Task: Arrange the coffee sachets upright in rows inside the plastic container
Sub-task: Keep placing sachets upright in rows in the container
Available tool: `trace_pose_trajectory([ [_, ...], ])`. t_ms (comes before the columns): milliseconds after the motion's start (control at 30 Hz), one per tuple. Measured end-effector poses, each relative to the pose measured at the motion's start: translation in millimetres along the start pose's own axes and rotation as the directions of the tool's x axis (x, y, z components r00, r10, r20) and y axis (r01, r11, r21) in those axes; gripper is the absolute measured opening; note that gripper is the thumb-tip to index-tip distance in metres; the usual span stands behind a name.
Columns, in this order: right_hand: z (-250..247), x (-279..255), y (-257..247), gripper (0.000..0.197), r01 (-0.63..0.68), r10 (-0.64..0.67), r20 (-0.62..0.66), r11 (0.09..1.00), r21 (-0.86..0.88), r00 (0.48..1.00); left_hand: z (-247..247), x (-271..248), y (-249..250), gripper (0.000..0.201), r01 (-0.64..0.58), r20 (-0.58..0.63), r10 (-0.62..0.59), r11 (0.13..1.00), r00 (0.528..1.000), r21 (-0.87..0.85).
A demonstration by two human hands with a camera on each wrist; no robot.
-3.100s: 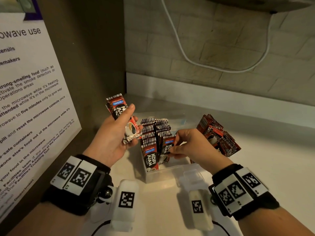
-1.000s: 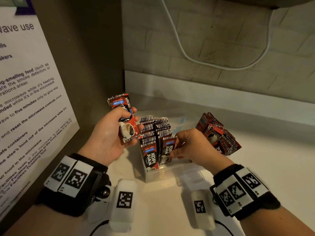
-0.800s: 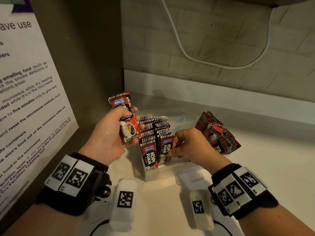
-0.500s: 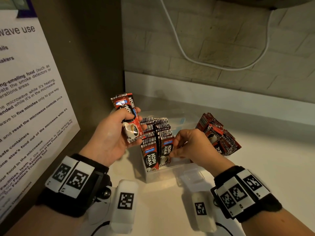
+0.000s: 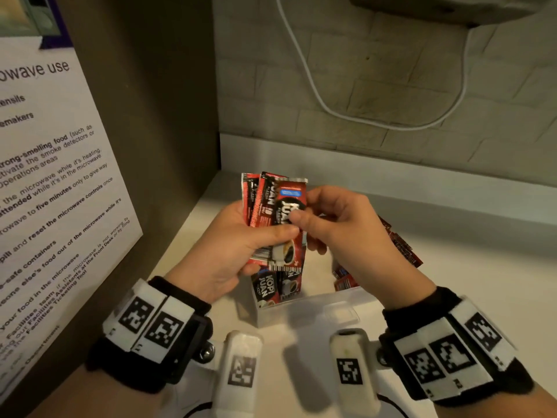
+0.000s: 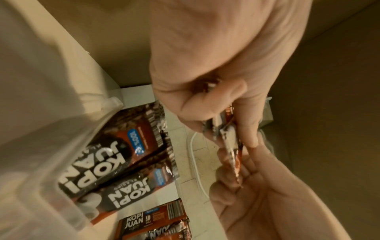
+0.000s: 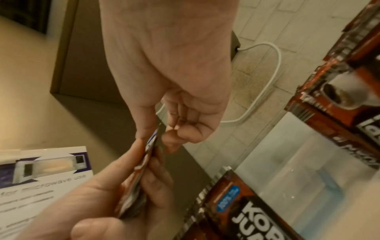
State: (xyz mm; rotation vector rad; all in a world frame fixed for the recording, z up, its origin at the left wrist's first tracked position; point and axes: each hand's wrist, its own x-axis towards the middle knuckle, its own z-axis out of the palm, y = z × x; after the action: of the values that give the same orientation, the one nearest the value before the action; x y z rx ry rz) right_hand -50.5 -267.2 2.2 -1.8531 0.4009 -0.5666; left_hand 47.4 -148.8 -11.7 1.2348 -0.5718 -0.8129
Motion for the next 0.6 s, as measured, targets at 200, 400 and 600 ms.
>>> trace_pose_trajectory([
  [200,-12.0,1.1,-1.0,0.012,-0.017,0.022,-0.098,0.999,0.05,0.995,-7.1,2.8,1.3,0.029,0.03,-0.094,-0.03,1.0,0.995,-0.001],
  [400,-43.1,1.5,19.1,0.002,-0.167,0.165,-0.026,0.969,-0.182,0.986,-27.0,7.1,5.6,0.016,0.046,-0.269,-0.089,0.986,0.959,-0.162],
  [600,-32.7,3.9,48.9,0.013,-0.248,0.276,0.103,0.942,-0.224,0.956,-29.3,8.2,2.2,0.012,0.049,-0.295,-0.102,0.982,0.95,-0.181],
])
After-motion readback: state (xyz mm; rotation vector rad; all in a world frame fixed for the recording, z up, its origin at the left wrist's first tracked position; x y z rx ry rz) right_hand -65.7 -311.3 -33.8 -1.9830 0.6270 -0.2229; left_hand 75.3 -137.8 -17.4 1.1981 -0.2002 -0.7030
